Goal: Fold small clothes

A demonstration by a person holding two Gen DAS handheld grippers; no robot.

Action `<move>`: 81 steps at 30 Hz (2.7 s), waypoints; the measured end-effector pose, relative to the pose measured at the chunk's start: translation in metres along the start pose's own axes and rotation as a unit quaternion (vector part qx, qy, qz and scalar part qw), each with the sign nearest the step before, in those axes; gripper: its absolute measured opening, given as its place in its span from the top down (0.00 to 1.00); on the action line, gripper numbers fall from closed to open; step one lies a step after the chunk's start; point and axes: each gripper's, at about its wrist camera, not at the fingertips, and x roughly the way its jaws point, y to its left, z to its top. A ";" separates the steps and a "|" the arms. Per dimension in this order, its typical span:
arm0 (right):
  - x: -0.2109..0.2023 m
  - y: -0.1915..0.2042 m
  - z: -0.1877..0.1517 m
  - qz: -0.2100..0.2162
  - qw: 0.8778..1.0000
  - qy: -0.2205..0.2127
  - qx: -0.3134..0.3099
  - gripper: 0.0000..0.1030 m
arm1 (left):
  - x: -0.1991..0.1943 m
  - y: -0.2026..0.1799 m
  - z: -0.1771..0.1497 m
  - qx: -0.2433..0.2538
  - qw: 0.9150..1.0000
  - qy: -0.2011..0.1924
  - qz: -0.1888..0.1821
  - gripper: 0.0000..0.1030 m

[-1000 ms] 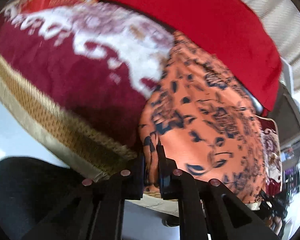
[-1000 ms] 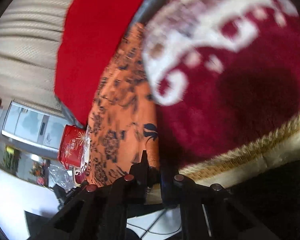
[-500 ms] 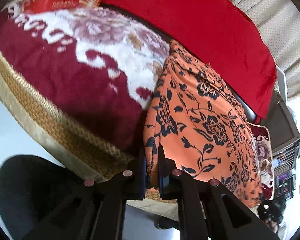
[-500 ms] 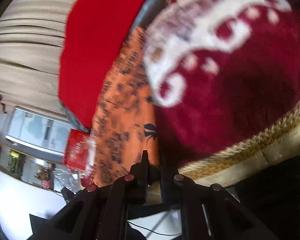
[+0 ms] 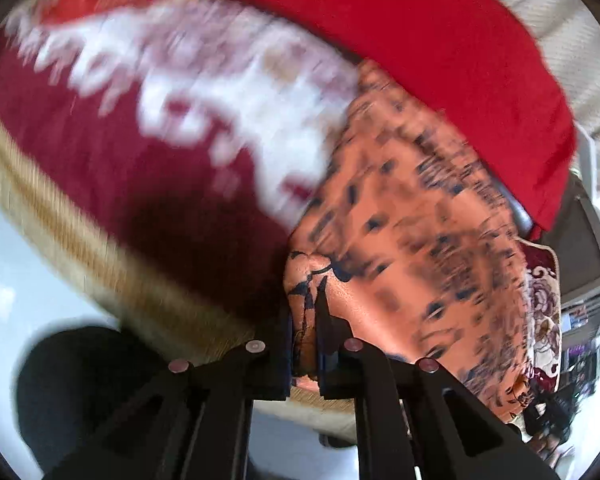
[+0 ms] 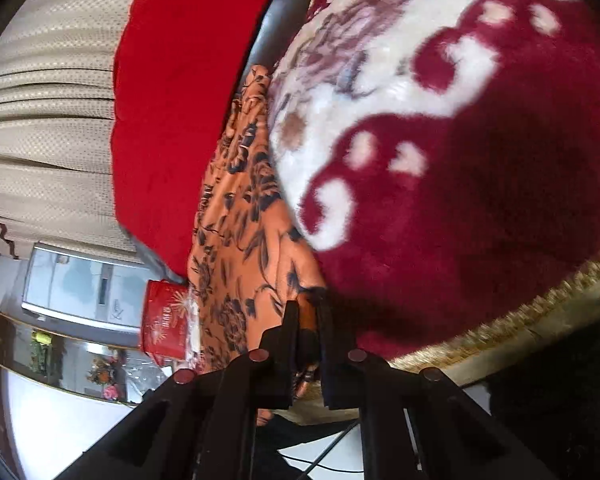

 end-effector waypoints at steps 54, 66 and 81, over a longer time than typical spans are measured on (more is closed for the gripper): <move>0.004 -0.019 -0.053 0.020 0.997 -0.016 0.067 0.92 | -0.003 -0.030 0.072 0.061 0.995 -0.075 -0.016 0.93; -0.001 0.071 0.000 0.001 0.999 -0.008 -0.043 0.93 | -0.027 -0.063 0.116 0.083 0.990 -0.105 -0.039 1.00; 0.081 0.154 0.186 0.026 0.992 -0.057 -0.114 0.93 | 0.029 -0.066 0.133 0.064 0.994 -0.054 -0.068 0.88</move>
